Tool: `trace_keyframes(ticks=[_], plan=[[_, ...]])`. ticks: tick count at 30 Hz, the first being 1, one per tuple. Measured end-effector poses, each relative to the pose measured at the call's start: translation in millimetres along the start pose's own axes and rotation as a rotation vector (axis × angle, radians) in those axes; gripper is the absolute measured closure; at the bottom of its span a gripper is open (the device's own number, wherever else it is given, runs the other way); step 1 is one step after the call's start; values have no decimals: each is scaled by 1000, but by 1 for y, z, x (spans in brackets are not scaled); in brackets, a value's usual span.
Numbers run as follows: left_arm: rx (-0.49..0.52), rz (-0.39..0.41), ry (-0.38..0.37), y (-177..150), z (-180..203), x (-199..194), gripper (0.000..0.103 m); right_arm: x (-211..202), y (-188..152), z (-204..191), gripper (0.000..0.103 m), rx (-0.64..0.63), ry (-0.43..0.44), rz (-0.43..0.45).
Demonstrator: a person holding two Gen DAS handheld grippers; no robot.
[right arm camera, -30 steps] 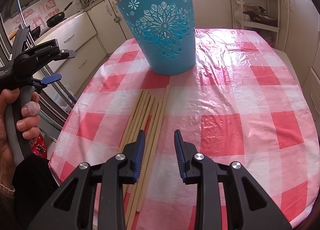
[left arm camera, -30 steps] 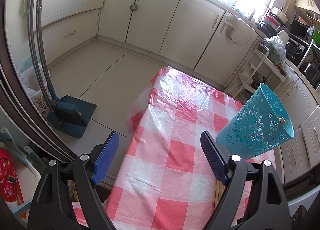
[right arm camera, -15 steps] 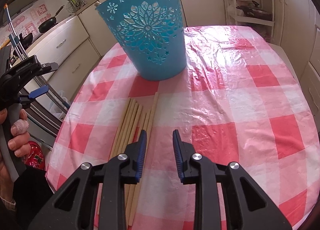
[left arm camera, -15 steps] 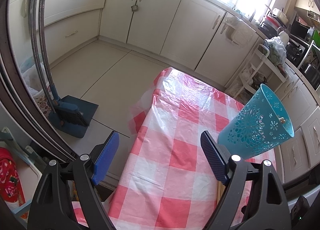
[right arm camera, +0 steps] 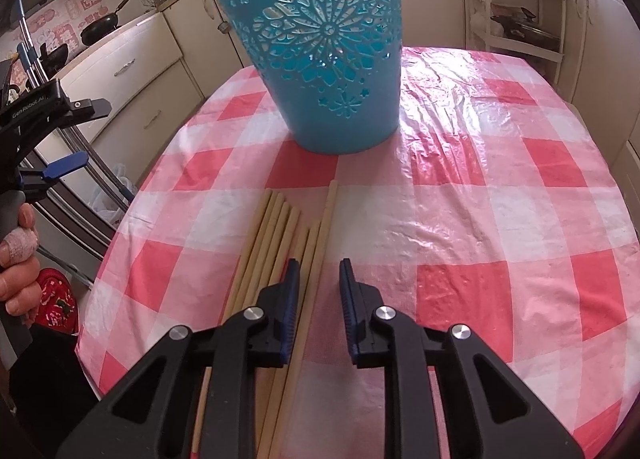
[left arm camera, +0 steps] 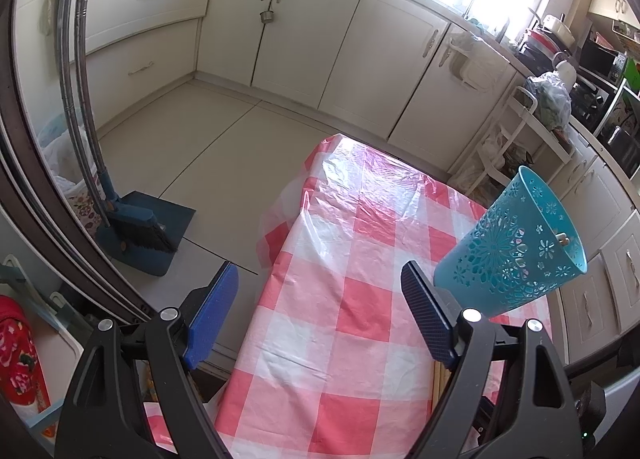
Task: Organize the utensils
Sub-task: 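Close the right gripper on another wooden chopstick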
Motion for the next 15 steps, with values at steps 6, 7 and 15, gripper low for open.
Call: trace_keyframes(ticks=[6, 7, 15], plan=[[-3, -1, 0, 0, 0, 0, 23, 6, 8, 4, 82, -9, -32, -16], [-2, -1, 0, 0, 1, 0, 23, 7, 8, 5, 82, -9, -30, -15], [-1, -1, -1, 0, 1, 0, 23, 13, 14, 6, 83, -21, -46, -18]])
Point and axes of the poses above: each gripper's, at about its wrist camera, not at the fingertips, and x roughly the way its jaws point, z to its right, y to its top, the point moved 2 cm from there along x, roughly the way its jaws point, and after that the axes turned 11 degrees about y, right-handed, at the moved point
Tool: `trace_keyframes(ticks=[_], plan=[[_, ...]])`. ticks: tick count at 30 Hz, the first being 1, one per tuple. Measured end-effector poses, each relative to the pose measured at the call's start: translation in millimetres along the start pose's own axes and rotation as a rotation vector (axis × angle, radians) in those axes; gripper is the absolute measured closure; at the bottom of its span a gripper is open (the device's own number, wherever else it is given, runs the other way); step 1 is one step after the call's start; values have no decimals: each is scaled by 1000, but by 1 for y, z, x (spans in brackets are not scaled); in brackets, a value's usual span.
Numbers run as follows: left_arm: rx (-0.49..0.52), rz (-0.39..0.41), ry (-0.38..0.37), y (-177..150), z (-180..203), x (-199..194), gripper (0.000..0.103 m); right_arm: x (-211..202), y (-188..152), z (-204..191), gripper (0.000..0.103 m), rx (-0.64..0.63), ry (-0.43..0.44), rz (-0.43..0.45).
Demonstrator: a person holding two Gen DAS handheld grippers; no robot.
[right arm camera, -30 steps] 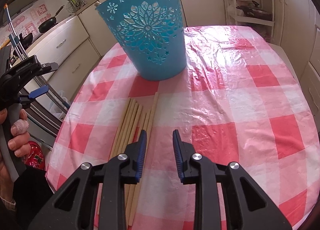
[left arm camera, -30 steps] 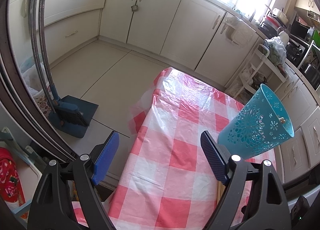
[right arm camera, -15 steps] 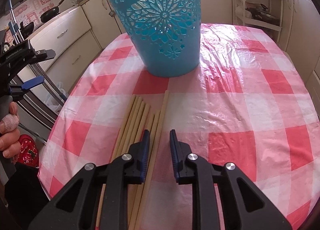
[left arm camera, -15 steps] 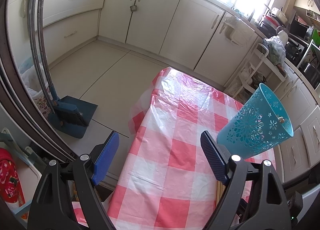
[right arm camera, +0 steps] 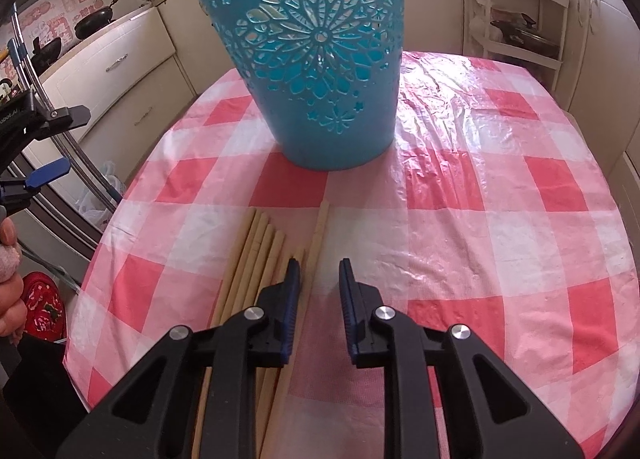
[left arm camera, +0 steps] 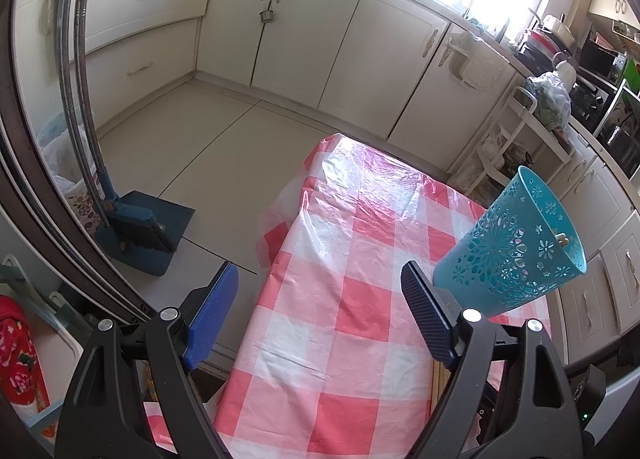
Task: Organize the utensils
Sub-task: 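Close the right gripper on another wooden chopstick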
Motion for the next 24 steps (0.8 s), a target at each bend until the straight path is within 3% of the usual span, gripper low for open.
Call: trace_keyframes(ticks=[7, 24], plan=[[11, -3, 2, -1, 2, 2, 23, 4, 1, -3, 94, -61, -44, -8], [4, -2, -15, -3, -3, -1, 23, -5, -8, 4, 96, -76, -43, -33]])
Point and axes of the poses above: each gripper's, at about its wrist camera, not at the fingertips, and x roughly the way its jaws point, z to its right, y to its top, the point moved 2 cm from there along x, roughly the way its jaws point, and after that the axes turned 11 degrees about y, right-handed, at the moved point
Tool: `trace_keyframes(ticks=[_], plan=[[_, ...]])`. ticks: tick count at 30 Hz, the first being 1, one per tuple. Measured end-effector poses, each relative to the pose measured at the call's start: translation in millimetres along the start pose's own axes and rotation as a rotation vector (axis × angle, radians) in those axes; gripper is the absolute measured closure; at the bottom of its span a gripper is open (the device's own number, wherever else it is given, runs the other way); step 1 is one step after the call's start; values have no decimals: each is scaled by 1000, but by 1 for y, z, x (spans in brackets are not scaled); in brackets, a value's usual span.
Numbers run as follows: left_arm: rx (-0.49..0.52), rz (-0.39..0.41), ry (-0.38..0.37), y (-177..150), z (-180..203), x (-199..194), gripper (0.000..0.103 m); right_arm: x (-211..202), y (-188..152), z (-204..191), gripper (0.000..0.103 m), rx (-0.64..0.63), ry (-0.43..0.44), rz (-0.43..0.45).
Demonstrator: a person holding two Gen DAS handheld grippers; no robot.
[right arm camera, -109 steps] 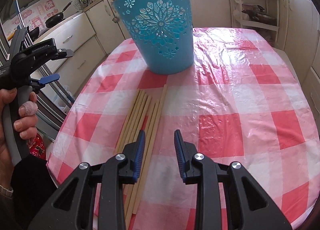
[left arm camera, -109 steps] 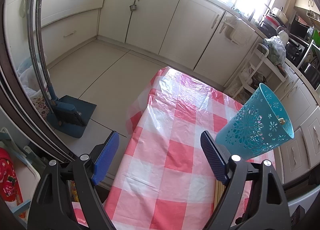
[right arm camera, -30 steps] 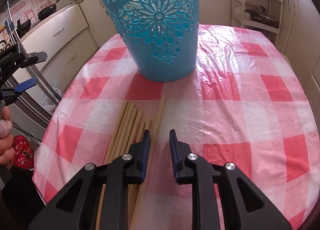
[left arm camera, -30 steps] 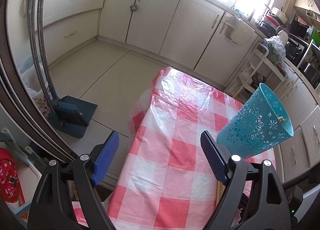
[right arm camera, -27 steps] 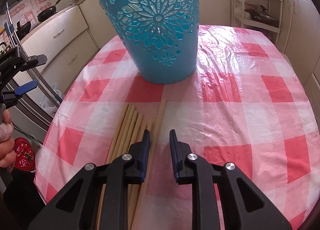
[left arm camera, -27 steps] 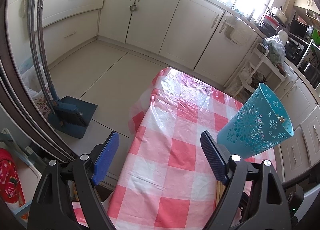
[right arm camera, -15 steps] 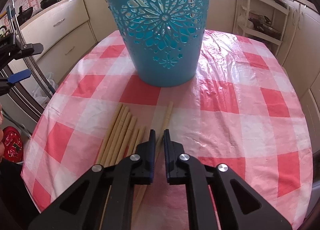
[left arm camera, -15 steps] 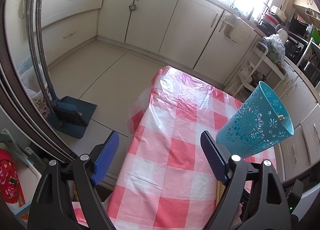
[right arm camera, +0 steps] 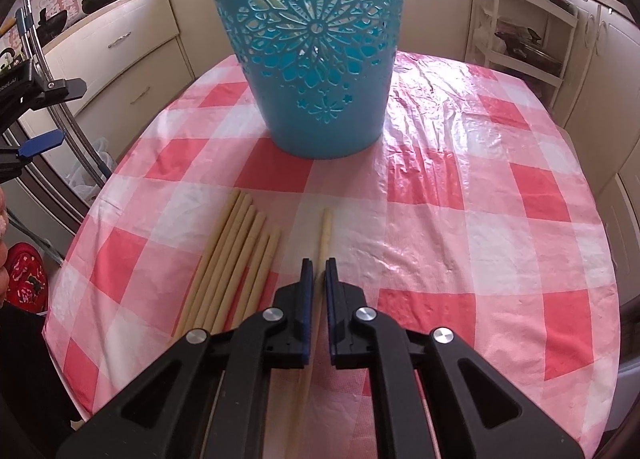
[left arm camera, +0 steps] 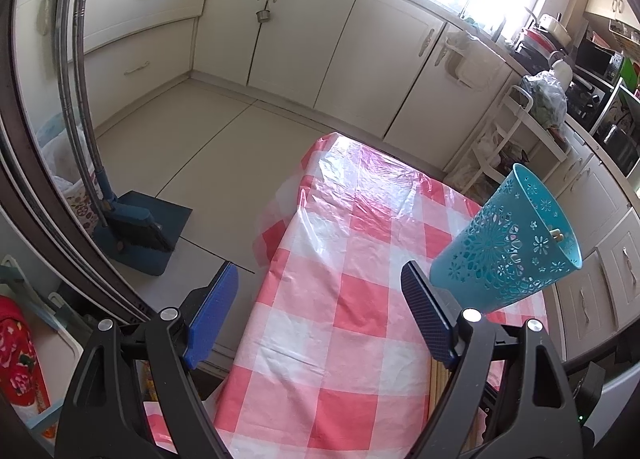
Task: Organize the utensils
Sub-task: 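Close the right gripper on another wooden chopstick, then hold the chopstick in the right gripper while the left gripper grasps another chopstick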
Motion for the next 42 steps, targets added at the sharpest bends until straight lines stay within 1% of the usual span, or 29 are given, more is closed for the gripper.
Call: trace_keyframes(ticks=[5, 8, 16, 24, 31, 33, 37, 42], plan=[[-1, -3, -1, 1, 0, 1, 23, -10, -10, 9, 97, 30, -9, 21], [9, -4, 1, 0, 2, 2, 23, -14, -16, 13, 97, 49, 3, 42], [18, -11, 9, -2, 4, 3, 23, -13, -15, 14, 97, 47, 14, 45], [25, -11, 8, -2, 5, 3, 23, -12, -14, 12, 97, 28, 6, 34], [52, -22, 14, -6, 9, 5, 23, -10, -13, 12, 97, 25, 12, 35], [68, -29, 17, -9, 11, 7, 23, -12, -14, 13, 97, 33, 20, 41], [138, -54, 11, -19, 19, 8, 24, -14, -17, 18, 97, 58, 48, 64], [246, -91, -41, -43, 43, 3, 24, -17, -19, 27, 97, 101, 103, 88]])
Point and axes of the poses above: each gripper's, at about its wrist camera, not at the fingertips, and x roughly the way its jaws point, z to its right, y to its top, the point moved 2 cm from there along x, roughly the way its jaws point, and after that the axes turned 11 degrees about y, right-handed, at the moved point
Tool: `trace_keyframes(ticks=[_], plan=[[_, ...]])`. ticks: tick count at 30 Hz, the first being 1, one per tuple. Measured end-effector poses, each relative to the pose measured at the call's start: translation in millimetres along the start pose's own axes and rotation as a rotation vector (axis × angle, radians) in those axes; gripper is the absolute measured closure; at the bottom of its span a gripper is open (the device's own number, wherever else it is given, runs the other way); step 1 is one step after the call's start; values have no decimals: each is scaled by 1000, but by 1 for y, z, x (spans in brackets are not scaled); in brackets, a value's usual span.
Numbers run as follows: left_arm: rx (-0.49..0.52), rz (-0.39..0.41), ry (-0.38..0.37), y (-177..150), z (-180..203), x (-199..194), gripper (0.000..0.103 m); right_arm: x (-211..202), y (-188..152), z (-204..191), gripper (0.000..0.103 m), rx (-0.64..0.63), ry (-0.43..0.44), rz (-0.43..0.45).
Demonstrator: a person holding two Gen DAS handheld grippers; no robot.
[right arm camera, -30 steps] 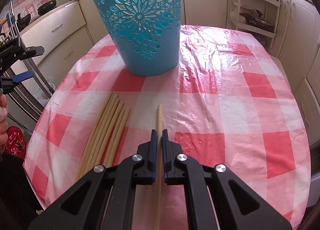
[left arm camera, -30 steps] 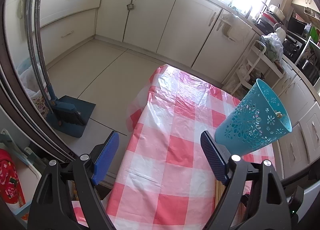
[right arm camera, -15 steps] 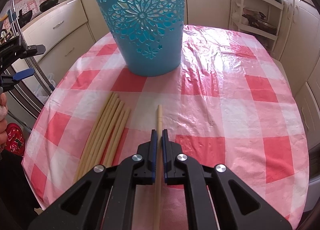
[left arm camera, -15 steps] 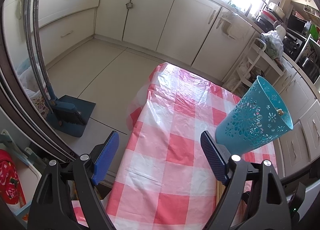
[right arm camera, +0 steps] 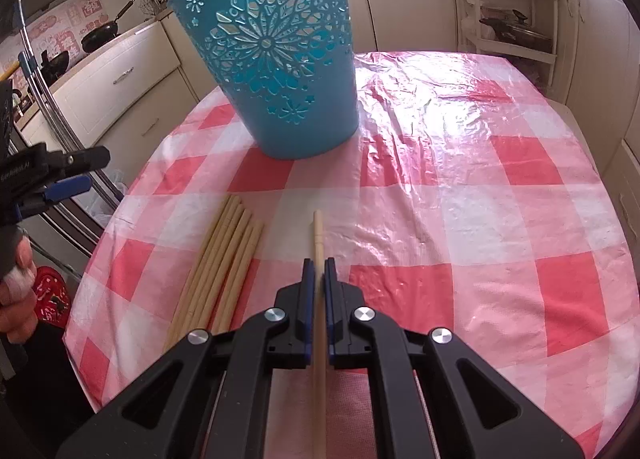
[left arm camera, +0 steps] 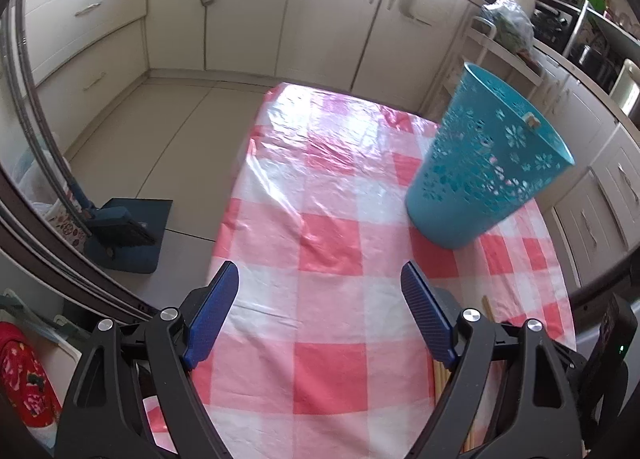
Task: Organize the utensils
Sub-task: 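Hold the chopstick in the right gripper while the left gripper grasps another chopstick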
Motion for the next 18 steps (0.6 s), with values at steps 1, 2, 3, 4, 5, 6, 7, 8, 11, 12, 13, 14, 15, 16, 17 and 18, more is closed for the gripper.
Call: trace_keyframes(ticks=[1, 2, 3, 4, 5, 6, 7, 8, 11, 12, 13, 14, 15, 16, 17, 18], plan=[[17, -14, -9, -5, 8, 2, 24, -1, 0, 1, 97, 9, 11, 4], [39, -34, -23, -11, 17, 6, 24, -1, 0, 2, 97, 18, 21, 6], [64, -48, -33, -16, 27, 9, 24, -1, 0, 4, 97, 27, 31, 8], [86, -52, -34, -19, 36, 11, 24, -2, 0, 5, 97, 35, 40, 10], [117, -53, -36, -23, 48, 12, 24, -2, 0, 6, 97, 42, 48, 11], [135, -52, -38, -25, 55, 13, 24, -2, 0, 7, 97, 49, 56, 12], [151, -51, -37, -27, 62, 14, 24, -2, 0, 8, 97, 52, 61, 12], [162, -53, -33, -29, 69, 16, 24, -2, 0, 8, 97, 52, 63, 12], [183, -75, -4, -35, 82, 25, 25, -2, 0, 7, 97, 42, 58, 10], [192, -82, 11, -37, 84, 29, 25, -2, 0, 7, 97, 43, 60, 10], [199, -89, 22, -39, 85, 32, 26, -2, 0, 8, 97, 46, 63, 10], [206, -94, 35, -39, 86, 34, 27, -2, 0, 8, 97, 49, 67, 10], [212, -92, 50, -40, 86, 35, 27, -2, 0, 9, 97, 52, 70, 10], [218, -89, 64, -40, 86, 34, 27, -2, 0, 9, 97, 53, 72, 9], [225, -86, 77, -40, 86, 35, 27, -2, 0, 9, 97, 53, 72, 9], [231, -84, 89, -39, 86, 36, 28, -2, 1, 10, 97, 52, 71, 9]])
Point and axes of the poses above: each gripper's, at about its wrist camera, not at the fingertips, and x roughly the way its jaws point, z to its right, y to its top, the point moved 2 cm from there along x, roughly the way its jaws point, and after that the axes turned 11 degrees about y, right-handed, at the moved point
